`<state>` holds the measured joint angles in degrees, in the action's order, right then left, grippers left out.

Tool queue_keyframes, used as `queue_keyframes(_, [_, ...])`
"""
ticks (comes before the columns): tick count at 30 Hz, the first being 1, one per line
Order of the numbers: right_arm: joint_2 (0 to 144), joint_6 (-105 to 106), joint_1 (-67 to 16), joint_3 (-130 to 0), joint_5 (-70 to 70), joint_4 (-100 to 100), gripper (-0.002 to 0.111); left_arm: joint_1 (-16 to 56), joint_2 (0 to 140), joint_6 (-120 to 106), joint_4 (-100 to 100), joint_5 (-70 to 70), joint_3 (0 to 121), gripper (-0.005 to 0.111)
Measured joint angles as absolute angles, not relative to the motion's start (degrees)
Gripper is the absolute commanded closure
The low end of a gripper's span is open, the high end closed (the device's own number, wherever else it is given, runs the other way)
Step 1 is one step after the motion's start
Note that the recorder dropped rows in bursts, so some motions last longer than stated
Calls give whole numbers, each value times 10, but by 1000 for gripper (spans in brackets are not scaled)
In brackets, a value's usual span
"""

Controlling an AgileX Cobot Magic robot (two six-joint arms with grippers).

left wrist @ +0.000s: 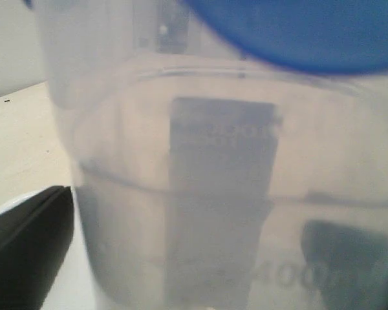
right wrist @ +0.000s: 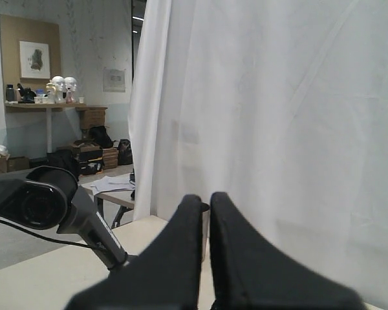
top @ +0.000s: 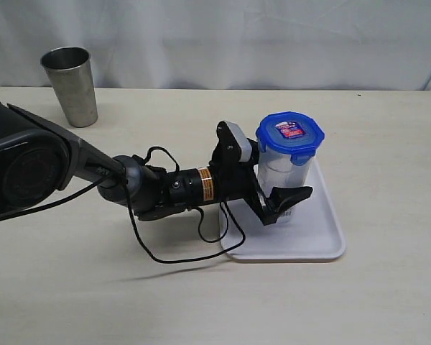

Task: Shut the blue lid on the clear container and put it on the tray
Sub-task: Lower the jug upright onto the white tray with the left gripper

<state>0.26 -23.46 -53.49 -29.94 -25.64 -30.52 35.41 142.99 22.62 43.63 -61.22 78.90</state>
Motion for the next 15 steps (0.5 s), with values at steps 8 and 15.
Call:
queue_keyframes(8, [3, -235, -535, -299, -256, -306, 104, 322, 1428, 248, 512, -627, 789, 18])
queue_keyframes(15, [3, -235, -535, -299, -256, -306, 104, 288, 1427, 276, 600, -653, 789, 18])
